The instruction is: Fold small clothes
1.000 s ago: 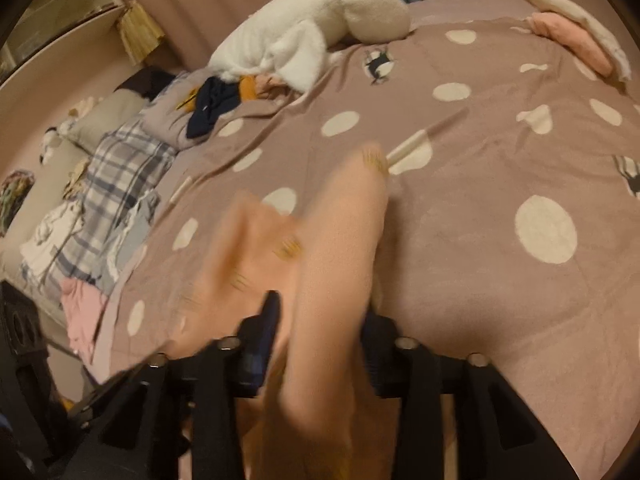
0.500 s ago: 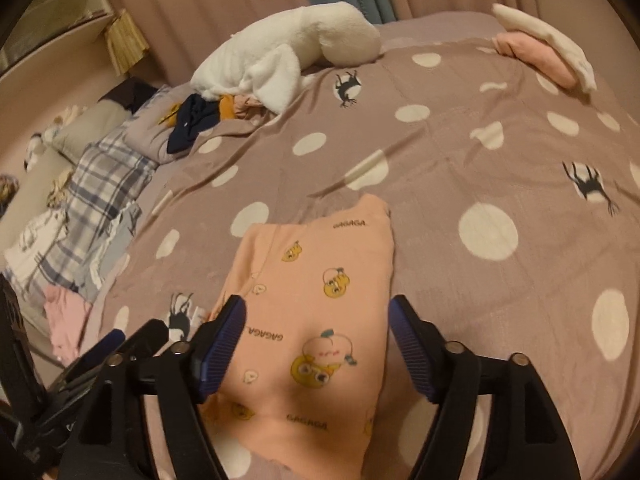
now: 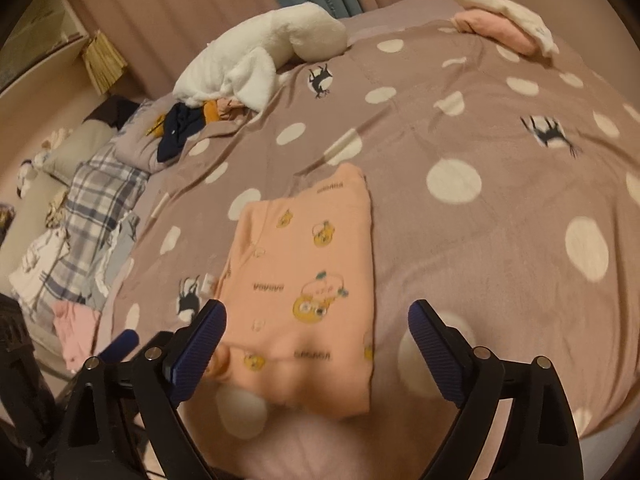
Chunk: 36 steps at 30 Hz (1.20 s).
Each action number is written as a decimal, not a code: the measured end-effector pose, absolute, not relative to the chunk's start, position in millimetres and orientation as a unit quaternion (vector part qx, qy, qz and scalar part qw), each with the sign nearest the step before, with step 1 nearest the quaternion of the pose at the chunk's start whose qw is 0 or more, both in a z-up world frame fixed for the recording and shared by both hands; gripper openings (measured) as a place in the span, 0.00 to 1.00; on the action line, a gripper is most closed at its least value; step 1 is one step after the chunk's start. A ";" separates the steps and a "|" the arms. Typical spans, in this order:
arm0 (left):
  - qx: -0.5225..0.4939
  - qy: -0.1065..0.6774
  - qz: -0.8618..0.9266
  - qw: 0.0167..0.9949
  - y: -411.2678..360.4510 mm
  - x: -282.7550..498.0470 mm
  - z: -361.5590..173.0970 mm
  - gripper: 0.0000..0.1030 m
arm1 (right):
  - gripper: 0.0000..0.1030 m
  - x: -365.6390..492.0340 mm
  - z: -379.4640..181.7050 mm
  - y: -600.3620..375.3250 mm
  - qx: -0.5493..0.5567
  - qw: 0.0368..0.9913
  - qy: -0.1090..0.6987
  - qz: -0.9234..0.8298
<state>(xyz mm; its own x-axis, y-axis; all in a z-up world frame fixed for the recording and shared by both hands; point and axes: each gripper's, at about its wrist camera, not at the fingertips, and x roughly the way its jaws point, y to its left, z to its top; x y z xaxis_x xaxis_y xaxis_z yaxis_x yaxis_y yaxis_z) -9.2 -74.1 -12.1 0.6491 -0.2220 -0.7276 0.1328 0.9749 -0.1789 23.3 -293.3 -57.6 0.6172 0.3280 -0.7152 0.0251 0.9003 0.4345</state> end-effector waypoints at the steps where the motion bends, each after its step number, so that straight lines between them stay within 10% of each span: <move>1: -0.046 0.407 -0.093 0.908 -75.6 -11.5 -13.0 1.00 | 0.92 20.2 -60.1 -293.2 0.211 0.873 0.431 0.090; 36: -0.052 0.386 -0.058 0.919 -73.3 -43.0 -12.0 1.00 | 0.96 -19.4 -67.2 -300.6 0.198 0.873 0.445 0.032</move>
